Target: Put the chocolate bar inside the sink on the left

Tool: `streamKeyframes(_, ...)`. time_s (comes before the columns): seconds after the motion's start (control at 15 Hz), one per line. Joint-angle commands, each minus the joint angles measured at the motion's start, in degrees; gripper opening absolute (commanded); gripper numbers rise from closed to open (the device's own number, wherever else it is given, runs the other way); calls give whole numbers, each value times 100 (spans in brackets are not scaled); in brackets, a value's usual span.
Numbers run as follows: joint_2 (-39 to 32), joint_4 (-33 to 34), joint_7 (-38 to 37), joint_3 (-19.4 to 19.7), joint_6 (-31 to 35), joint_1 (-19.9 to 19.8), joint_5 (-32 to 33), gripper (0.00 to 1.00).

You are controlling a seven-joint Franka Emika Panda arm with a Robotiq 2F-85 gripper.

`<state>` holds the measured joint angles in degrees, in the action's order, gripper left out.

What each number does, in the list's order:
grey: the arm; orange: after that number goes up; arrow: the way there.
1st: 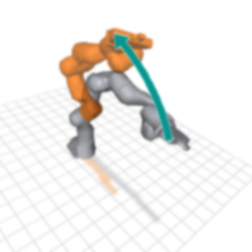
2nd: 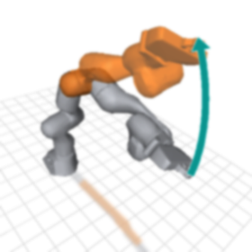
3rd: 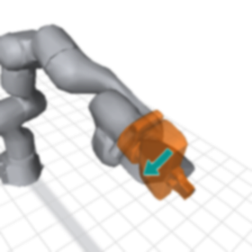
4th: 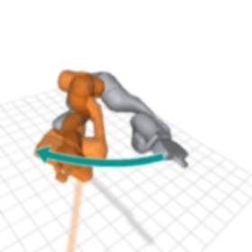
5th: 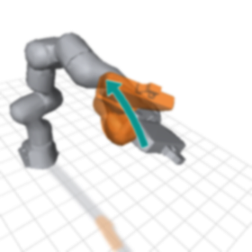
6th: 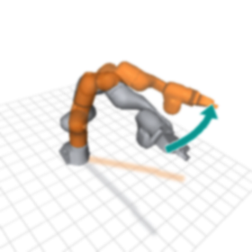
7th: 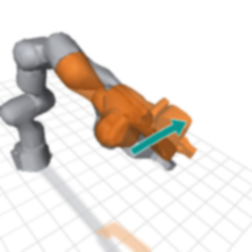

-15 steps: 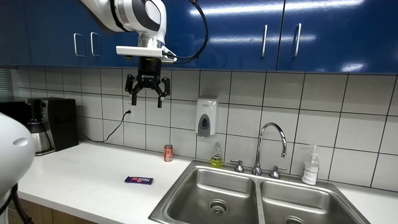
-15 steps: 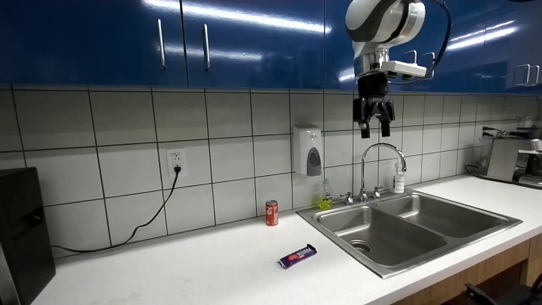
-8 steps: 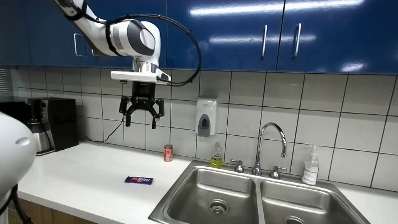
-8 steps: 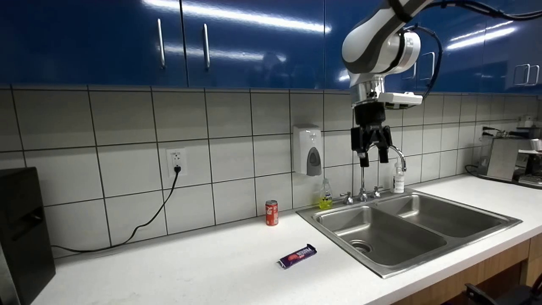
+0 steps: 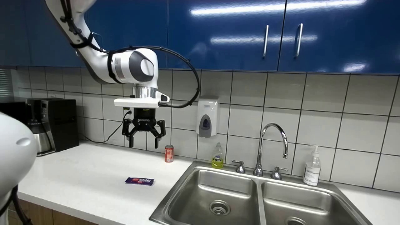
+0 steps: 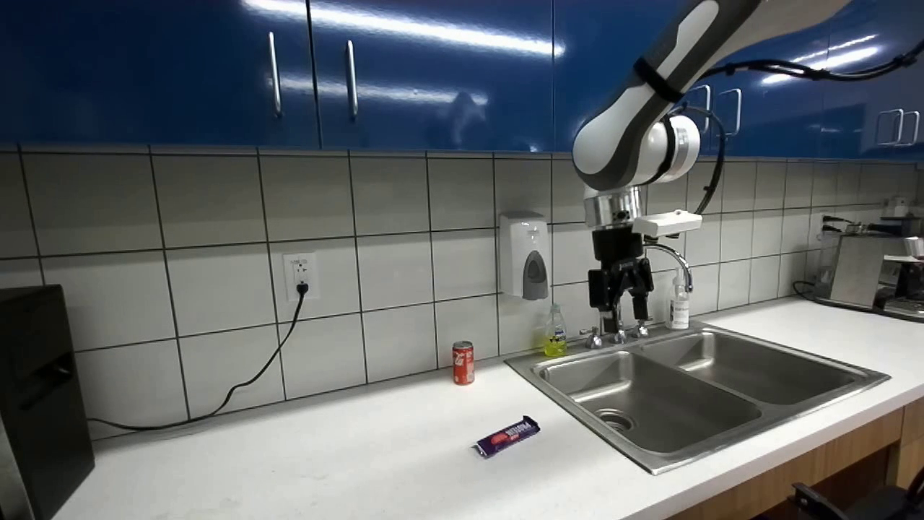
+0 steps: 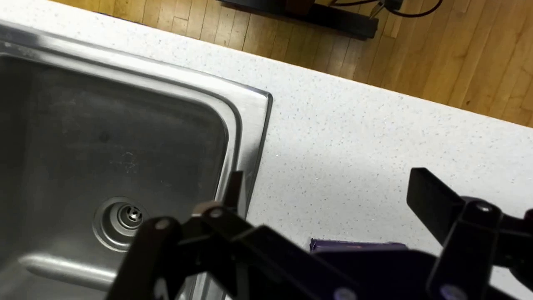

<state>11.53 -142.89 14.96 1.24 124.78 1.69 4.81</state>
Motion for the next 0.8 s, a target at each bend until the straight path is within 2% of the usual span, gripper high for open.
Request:
streamKeyframes(0.0, -671, 163, -71, -104, 577, 24, 165, 100)
streamKeyframes(0.33, -1641, 523, -34, -198, 1127, 81, 165, 100)
streamKeyframes(0.73, -2576, 1073, -84, -346, 1387, 161, 174, 100)
